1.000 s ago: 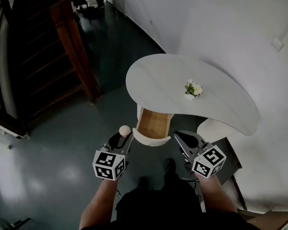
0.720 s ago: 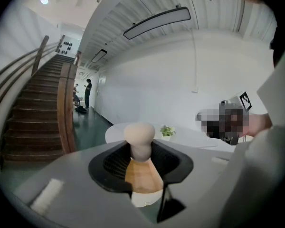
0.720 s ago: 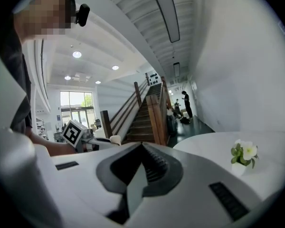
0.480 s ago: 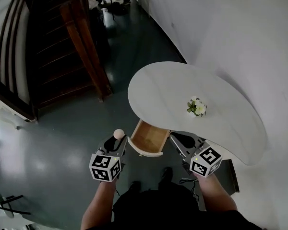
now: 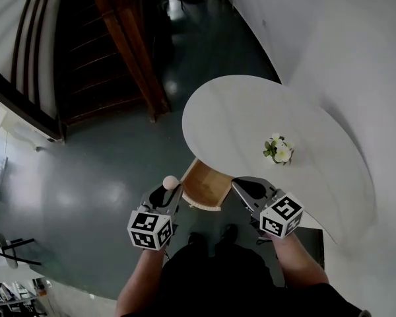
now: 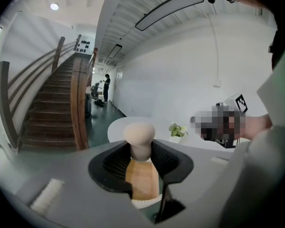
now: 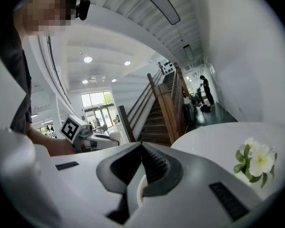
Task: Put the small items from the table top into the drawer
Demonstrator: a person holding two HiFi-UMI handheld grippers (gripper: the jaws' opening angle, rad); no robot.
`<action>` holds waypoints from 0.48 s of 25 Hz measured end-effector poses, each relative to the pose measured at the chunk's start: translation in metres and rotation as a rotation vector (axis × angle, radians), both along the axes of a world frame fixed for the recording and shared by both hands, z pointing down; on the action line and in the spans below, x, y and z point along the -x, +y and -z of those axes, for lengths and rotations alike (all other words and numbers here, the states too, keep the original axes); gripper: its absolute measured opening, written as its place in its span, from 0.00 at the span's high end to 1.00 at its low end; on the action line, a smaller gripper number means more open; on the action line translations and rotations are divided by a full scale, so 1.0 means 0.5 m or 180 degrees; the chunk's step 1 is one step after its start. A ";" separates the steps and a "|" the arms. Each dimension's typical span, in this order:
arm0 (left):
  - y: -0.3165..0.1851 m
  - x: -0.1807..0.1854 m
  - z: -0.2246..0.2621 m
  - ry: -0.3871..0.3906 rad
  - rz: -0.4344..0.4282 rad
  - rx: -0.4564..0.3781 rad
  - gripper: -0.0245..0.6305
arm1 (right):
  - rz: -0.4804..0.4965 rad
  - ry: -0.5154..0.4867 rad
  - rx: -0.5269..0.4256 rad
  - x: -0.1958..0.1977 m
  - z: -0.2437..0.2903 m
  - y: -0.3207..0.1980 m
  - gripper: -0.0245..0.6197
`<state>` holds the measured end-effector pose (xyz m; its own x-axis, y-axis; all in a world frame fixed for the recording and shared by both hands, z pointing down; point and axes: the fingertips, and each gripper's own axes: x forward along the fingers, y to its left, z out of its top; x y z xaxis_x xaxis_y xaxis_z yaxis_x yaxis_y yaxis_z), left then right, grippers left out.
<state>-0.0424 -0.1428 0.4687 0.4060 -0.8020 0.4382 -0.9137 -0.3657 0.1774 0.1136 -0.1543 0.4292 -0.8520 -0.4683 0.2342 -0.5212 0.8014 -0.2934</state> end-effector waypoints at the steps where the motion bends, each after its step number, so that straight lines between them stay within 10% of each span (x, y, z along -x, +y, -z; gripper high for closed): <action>1: 0.000 0.007 -0.004 0.0003 0.0013 0.0004 0.75 | 0.0038 0.0010 0.0019 0.012 -0.005 0.001 0.95; 12: 0.025 0.099 -0.040 0.0084 -0.0200 -0.0075 0.75 | 0.0116 0.0150 -0.0008 0.159 -0.005 0.032 0.95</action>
<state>-0.0918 -0.1301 0.4885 0.4671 -0.7845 0.4079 -0.8839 -0.4267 0.1916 0.0343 -0.1383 0.4316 -0.8565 -0.4377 0.2735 -0.5048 0.8209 -0.2672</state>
